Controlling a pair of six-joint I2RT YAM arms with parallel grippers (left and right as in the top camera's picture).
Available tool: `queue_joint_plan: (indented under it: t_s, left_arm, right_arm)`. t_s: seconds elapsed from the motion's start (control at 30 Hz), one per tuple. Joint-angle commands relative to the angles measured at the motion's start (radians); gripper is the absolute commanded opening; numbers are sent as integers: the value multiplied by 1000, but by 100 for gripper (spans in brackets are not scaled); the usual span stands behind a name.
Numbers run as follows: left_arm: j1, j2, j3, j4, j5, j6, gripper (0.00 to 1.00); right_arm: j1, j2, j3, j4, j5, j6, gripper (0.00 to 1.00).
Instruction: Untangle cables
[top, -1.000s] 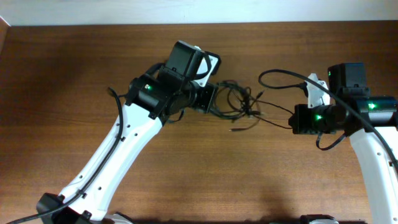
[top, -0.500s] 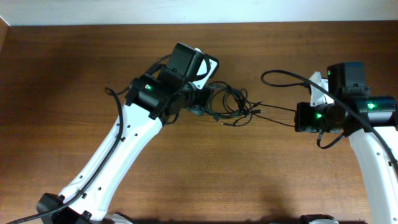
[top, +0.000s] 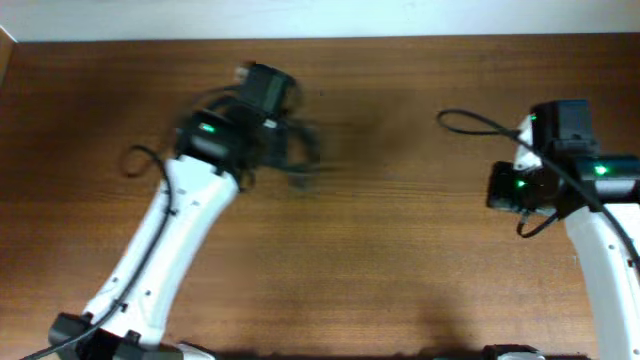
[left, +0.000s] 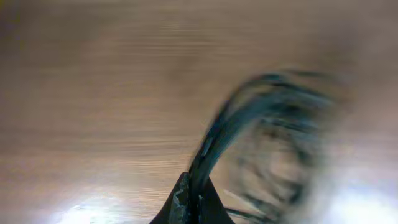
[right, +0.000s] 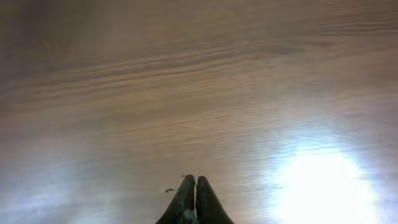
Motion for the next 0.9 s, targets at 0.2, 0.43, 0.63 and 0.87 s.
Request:
queue_joint_plan:
  t_s: [0.2,0.43,0.63,0.87]
  left_arm:
    - [29,-1,7,56,633,364,0]
    - [29,-1,7,56,784,428,0]
    - [29,-1,7,55,990,552,0]
    - [29,-1,7,56,1123,655,0]
  right_arm:
    - [2,1,3,11,-381,-207,21]
    - [2,1,3,45,-574,-217,50]
    - [2,1,3,79,-771,-217,52]
    - [2,2,3,98,-776,-216,52]
